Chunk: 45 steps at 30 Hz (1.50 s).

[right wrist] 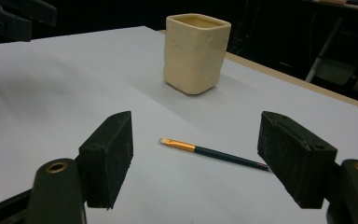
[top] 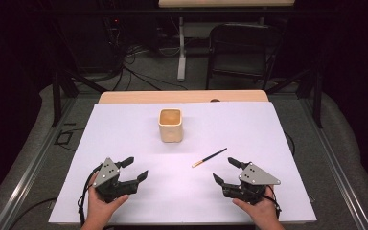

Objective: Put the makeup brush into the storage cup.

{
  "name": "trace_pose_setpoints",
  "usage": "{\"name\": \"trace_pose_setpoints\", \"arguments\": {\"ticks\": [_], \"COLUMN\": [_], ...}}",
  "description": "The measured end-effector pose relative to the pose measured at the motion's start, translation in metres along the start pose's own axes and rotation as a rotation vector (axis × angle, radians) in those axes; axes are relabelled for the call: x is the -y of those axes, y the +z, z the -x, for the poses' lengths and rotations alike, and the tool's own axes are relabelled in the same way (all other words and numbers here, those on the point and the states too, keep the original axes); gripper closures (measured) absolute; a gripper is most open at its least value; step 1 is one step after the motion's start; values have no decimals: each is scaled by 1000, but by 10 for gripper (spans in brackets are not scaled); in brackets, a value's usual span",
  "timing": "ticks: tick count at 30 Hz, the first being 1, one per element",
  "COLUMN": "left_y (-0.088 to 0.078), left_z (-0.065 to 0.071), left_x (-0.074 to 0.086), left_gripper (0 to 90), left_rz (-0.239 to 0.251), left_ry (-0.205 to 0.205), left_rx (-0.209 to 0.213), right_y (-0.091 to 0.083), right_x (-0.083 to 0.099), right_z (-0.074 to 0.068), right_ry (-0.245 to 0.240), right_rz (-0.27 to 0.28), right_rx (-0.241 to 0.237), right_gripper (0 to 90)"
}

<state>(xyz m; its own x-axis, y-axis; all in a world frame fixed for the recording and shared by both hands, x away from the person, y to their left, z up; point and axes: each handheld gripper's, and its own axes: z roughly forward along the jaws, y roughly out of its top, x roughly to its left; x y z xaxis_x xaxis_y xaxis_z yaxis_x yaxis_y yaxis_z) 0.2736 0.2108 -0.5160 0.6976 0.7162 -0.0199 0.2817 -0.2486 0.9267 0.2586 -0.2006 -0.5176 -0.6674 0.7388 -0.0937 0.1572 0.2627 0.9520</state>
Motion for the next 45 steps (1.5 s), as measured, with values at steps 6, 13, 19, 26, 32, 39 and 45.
{"name": "trace_pose_setpoints", "arguments": {"ticks": [6, 13, 19, 26, 32, 39, 45], "left_y": [1, 2, 2, 1, 1, 1, 1], "left_z": [-1, -2, -2, -4, -3, -4, -6], "left_x": [0, 0, 0, 1, 2, 4, 5], "left_gripper": [284, 284, 285, 285, 285, 285, 283], "left_rz": [-3, -17, -32, -62, -85, -96, -104], "left_ry": [-4, -13, -12, -16, -11, -19, -24], "left_rx": [2, 7, 6, -5, -15, -28, -32], "right_y": [2, 3, 3, 12, 23, 27, 29], "right_x": [1, 0, -1, -2, -3, -7, -12], "right_z": [1, 0, 1, 3, 10, 22, 27], "right_ry": [-21, -41, -35, -18, -26, 25, 38], "right_rz": [-18, -31, -53, -117, -198, -239, -260], "right_rx": [2, -1, -5, 4, -13, -30, -32], "right_gripper": [262, 263, 291, 305, 326, 326, 324]}}
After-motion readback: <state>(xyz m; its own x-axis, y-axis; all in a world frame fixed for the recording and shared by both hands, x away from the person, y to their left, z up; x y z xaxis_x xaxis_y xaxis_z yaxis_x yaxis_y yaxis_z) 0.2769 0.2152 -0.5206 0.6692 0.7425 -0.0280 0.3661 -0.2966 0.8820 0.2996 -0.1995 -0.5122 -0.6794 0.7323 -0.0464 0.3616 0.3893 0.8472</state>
